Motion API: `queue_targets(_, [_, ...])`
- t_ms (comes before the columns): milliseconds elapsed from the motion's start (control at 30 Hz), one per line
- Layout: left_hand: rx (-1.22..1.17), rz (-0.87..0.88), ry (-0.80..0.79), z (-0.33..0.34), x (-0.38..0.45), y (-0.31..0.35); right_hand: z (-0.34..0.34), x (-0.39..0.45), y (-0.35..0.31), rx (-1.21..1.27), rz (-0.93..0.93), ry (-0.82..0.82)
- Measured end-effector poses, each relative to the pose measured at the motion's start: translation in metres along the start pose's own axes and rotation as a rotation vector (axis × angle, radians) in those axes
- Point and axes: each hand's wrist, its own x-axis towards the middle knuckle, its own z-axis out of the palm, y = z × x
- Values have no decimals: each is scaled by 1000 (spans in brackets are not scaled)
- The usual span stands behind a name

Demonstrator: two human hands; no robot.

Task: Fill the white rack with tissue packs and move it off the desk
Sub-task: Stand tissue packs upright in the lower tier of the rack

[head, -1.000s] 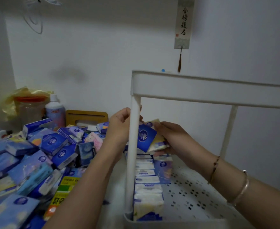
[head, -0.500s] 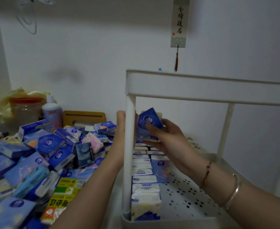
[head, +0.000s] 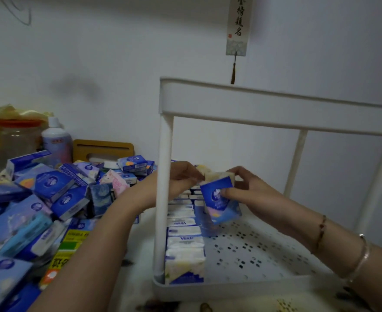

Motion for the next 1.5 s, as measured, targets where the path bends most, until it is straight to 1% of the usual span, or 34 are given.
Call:
queue_targets(100, [225,20,-98,7,-4,3,1,-8,12,-141,66,-68])
queue_targets(133, [263,4,-131,9,-5,3,3,-11,15,-189,82,-85])
queue_targets(267, [326,-89,-306,15,-8,2,12,-16,21,-391,49,-64])
queue_targets(300, [330,-95,-340,17,-8,2,14,-16,23,-404,63,-79])
queue_targets(400, [318,-120,-361,18,-7,2,21,-16,26,-351,225,-199])
queue_targets(467, [318,-163,-376,19,-6,2,27,-14,29,-302,303,-215])
queue_targets(567, [432,-211,-446,23,-6,-2,37,-7,33,-203,330,-242])
queue_targets(633, [531,-202,-486,23,-6,-3,40,-4,33,-150,339,-292])
queue_targets(667, [543,-196,-491,22,-6,-3,39,-2,31,-104,348,-299])
queue_targets(733, [516,-193,-480,21,-6,-2,35,2,32,8,367,-258])
queue_targets(867, [468,-227,-450,21,-7,-2,28,19,41,259,411,-45])
queue_targets(967, [511,-240,-466,23,-7,-2,35,27,40,431,433,122])
queue_targets(1033, [543,-236,-468,25,-6,-2,42,31,43,539,451,168])
queue_targets(1100, [567,-229,-469,26,-5,-3,48,38,48,603,467,158])
queue_targets(1200, [576,-206,-461,27,-5,-3,47,39,45,560,470,142])
queue_targets(1233, [541,-201,-442,26,-5,-3,44,37,42,544,461,142])
queue_targets(1300, [354,-215,-354,24,-5,-3,38,33,38,462,404,125])
queue_targets(1367, [165,-222,-224,16,-9,-5,33,24,24,281,322,145])
queue_targets(1433, [115,-191,-158,2,-18,-7,31,13,11,77,200,163])
queue_targets(1500, [89,-187,-137,-13,-34,-3,34,1,-3,-62,66,174])
